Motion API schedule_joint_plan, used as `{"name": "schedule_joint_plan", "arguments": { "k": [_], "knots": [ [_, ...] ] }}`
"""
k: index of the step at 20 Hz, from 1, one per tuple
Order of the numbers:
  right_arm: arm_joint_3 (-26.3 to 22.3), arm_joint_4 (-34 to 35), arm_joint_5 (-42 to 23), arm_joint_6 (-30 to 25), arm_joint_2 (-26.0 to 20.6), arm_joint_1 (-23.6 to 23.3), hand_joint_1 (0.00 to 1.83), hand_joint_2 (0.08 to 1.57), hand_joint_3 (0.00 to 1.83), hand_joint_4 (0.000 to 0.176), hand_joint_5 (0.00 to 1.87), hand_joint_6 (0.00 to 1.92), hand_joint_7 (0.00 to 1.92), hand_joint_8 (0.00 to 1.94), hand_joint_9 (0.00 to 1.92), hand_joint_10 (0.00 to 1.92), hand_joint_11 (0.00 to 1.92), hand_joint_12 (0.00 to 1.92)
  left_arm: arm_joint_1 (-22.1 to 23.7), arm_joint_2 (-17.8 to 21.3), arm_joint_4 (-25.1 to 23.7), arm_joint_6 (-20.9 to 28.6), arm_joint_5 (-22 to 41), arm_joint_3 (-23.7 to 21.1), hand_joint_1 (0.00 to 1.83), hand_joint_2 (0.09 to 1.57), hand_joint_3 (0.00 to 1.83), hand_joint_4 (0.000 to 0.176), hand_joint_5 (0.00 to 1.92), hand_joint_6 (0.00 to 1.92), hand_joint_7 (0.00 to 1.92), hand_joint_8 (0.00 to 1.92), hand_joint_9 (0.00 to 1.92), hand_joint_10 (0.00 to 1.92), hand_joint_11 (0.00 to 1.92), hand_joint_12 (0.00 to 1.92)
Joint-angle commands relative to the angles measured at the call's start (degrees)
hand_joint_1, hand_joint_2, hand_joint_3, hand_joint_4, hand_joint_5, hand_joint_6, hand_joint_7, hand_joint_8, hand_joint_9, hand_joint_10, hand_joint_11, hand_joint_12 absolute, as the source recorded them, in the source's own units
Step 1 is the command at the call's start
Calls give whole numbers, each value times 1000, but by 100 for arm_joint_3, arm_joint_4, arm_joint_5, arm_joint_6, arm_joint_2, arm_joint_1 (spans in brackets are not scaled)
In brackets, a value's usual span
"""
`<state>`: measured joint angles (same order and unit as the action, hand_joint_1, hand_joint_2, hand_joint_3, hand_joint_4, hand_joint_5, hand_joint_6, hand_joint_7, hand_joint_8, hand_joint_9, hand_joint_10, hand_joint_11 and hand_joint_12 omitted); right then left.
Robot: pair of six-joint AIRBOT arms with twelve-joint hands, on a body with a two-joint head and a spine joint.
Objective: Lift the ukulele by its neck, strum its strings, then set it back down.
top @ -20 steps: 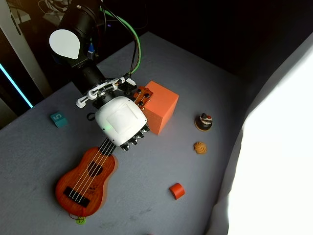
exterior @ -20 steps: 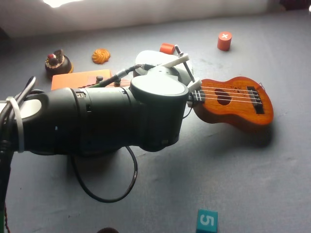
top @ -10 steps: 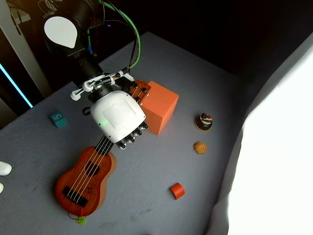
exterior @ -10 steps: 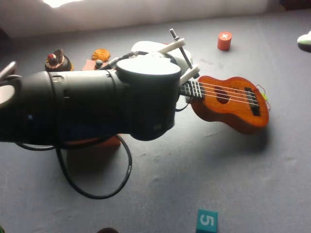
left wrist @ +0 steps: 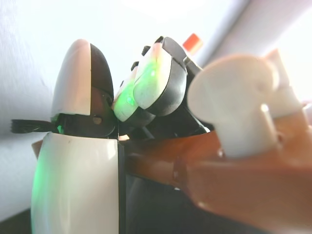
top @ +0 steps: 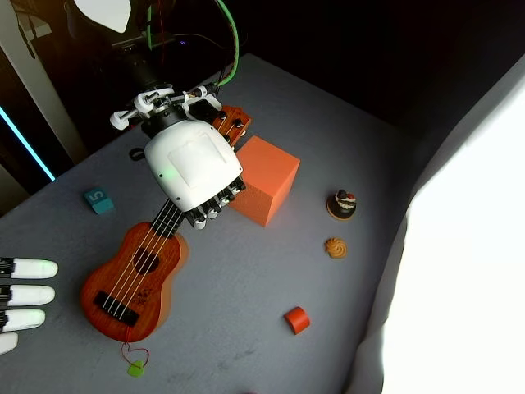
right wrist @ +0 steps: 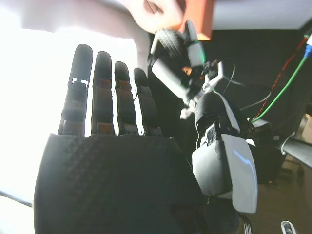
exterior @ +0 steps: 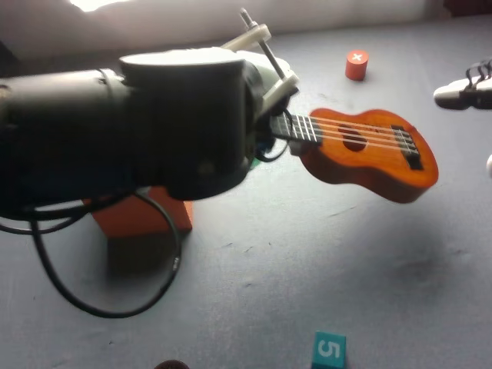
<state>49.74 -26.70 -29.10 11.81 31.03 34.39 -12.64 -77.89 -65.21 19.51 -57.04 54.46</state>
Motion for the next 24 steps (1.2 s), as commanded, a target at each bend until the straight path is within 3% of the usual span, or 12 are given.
{"name": "schedule_joint_plan", "arguments": {
  "k": [1,4,12,24],
  "knots": [
    [26,65,-462,-38,-6,-94,63,1285,0,0,186,5,188,1,139,328,0,1141,128,51,-412,-34,-8,-42,1606,1185,2,0,1278,1921,1311,1921,1410,1921,1475,1921],
    [80,-444,-487,-38,100,-267,95,1275,0,0,206,11,206,6,152,326,0,1134,259,250,-318,-34,52,-211,1600,1179,0,0,1292,1921,1314,1921,1421,1921,1487,1921],
    [422,-819,-101,-39,672,-1044,101,1275,0,0,194,3,195,1,141,303,0,1062,341,485,-333,-35,460,-429,1600,1193,5,0,1288,1921,1308,1921,1401,1921,1461,1921],
    [586,-928,-82,-7,1174,-1026,111,1269,0,0,206,6,216,4,164,297,0,1122,337,466,-374,-36,557,-478,1603,1199,7,0,1280,1921,1299,1921,1389,1921,1460,1921]
  ]
}}
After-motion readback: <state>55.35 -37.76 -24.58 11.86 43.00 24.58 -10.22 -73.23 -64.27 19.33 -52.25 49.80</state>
